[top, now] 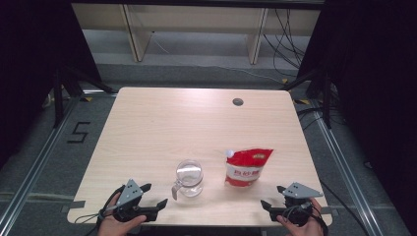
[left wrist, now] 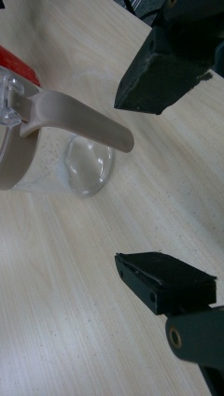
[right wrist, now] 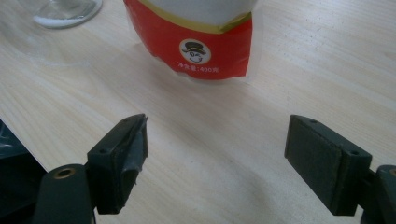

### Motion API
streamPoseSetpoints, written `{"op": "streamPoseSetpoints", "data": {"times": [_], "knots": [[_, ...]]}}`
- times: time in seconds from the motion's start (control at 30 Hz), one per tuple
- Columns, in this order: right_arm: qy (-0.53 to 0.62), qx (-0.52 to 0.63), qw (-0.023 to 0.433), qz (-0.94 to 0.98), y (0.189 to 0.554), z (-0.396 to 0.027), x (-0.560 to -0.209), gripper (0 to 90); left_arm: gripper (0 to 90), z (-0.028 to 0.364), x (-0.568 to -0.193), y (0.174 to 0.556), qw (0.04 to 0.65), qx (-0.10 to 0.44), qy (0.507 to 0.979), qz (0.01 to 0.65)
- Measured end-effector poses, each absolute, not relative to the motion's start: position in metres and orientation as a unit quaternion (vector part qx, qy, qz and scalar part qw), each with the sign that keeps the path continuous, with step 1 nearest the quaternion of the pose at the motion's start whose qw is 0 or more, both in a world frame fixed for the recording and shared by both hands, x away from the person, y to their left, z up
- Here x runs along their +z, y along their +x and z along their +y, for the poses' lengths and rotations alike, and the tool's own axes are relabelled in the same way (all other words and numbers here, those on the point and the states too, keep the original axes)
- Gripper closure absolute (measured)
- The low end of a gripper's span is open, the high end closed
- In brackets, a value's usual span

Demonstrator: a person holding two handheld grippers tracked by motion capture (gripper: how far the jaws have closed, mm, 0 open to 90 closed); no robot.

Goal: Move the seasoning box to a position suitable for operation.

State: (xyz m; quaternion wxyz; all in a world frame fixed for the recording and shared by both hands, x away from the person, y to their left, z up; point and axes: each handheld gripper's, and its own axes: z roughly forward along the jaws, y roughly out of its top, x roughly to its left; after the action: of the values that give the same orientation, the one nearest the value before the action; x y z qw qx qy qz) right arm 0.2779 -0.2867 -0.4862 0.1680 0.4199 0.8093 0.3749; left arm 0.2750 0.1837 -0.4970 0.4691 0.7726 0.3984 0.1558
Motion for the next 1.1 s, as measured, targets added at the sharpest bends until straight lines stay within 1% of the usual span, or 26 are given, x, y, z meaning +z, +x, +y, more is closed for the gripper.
{"op": "streamPoseSetpoints", "data": {"times": [0.2,0.23,0.27,0.3,0.37,0.43,0.53,0.57,0.6,0.73,0.77,0.87,0.9,0.93,1.0,1.1], "knots": [[0.421,0.373,0.179,0.807,0.279,-0.290,-0.486,20.8,17.5,0.179,-0.496,0.273,0.466,0.154,0.782,0.384],[0.417,0.375,0.190,0.806,0.279,-0.291,-0.486,20.6,17.4,0.178,-0.496,0.273,0.467,0.154,0.782,0.383],[0.418,0.376,0.193,0.804,0.280,-0.291,-0.485,20.6,17.4,0.177,-0.496,0.273,0.466,0.153,0.784,0.380],[0.419,0.381,0.184,0.803,0.280,-0.291,-0.485,20.4,17.4,0.177,-0.496,0.273,0.464,0.154,0.783,0.384],[0.420,0.381,0.193,0.801,0.279,-0.291,-0.485,20.5,18.2,0.177,-0.497,0.273,0.467,0.155,0.781,0.385],[0.420,0.383,0.186,0.802,0.280,-0.291,-0.485,20.6,22.6,0.177,-0.496,0.273,0.473,0.154,0.778,0.384],[0.422,0.381,0.194,0.800,0.279,-0.291,-0.484,20.7,24.7,0.177,-0.494,0.274,0.477,0.155,0.778,0.379],[0.423,0.381,0.191,0.800,0.279,-0.292,-0.484,21.0,28.5,0.176,-0.493,0.274,0.482,0.154,0.774,0.381],[0.423,0.381,0.191,0.800,0.279,-0.292,-0.484,21.0,28.5,0.176,-0.492,0.273,0.479,0.155,0.776,0.380],[0.431,0.379,0.190,0.797,0.278,-0.291,-0.484,21.0,34.4,0.174,-0.489,0.273,0.483,0.155,0.777,0.373],[0.427,0.380,0.192,0.798,0.279,-0.291,-0.484,21.0,34.4,0.172,-0.489,0.273,0.488,0.155,0.774,0.371],[0.423,0.380,0.195,0.799,0.280,-0.291,-0.484,21.6,40.4,0.167,-0.486,0.273,0.493,0.161,0.774,0.362],[0.416,0.385,0.188,0.802,0.281,-0.291,-0.485,21.7,41.7,0.165,-0.486,0.273,0.496,0.163,0.773,0.361],[0.417,0.383,0.190,0.802,0.281,-0.291,-0.485,21.7,45.2,0.163,-0.486,0.274,0.491,0.168,0.779,0.352],[0.418,0.381,0.193,0.801,0.280,-0.290,-0.484,21.7,46.0,0.157,-0.485,0.273,0.483,0.176,0.787,0.341],[0.416,0.380,0.192,0.804,0.280,-0.289,-0.485,21.8,51.5,0.150,-0.486,0.275,0.482,0.185,0.791,0.329]]}}
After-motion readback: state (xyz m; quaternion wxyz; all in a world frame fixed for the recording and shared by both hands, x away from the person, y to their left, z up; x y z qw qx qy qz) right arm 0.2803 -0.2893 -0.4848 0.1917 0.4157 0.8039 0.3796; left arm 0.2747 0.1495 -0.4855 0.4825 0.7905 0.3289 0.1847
